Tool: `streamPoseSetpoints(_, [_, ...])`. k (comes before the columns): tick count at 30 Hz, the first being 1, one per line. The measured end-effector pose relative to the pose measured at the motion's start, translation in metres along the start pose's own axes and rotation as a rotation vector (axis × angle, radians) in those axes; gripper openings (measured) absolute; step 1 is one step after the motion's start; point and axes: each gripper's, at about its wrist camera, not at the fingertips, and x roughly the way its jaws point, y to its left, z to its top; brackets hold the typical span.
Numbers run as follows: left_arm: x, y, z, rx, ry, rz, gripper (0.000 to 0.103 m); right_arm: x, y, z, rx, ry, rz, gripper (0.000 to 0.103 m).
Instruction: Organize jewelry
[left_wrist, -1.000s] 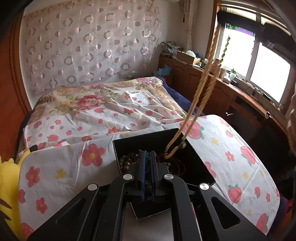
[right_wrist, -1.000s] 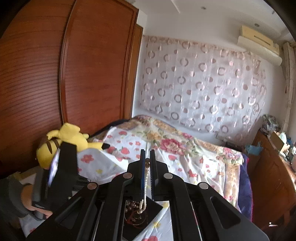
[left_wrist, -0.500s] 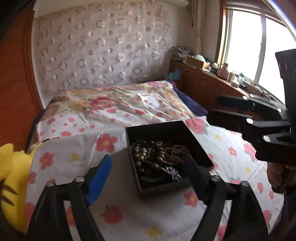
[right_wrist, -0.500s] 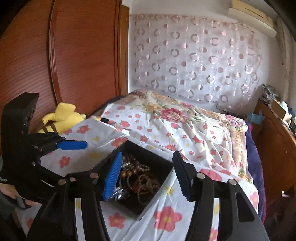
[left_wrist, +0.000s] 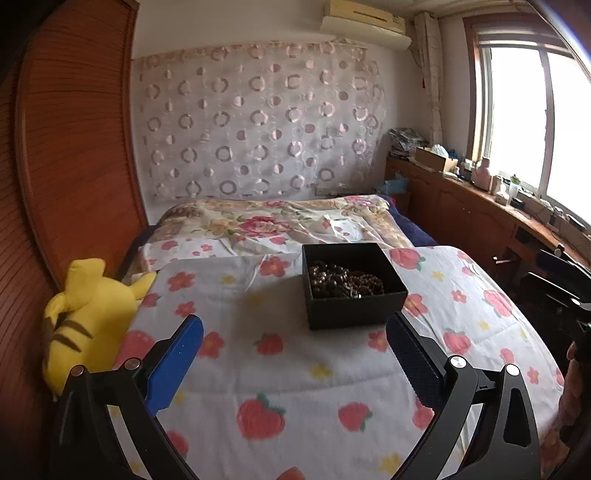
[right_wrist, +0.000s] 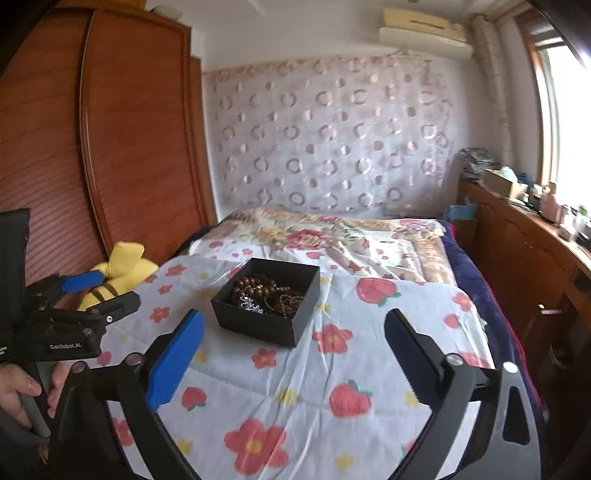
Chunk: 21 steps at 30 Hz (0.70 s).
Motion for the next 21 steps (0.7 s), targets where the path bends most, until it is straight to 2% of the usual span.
streamPoseSetpoints(8, [-0.042, -0.005, -0.023, -0.004, -0.027, 0.022, 0.096, -0.033, -0.004, -0.03, 0.068, 0.015, -0.06, 0.101])
streamPoseSetpoints(21, [-0.053, -0.015, -0.04, 0.005, -0.024, 0.008, 0.096, -0.04, 0.0, -0.039, 0.066, 0.005, -0.088, 0.101])
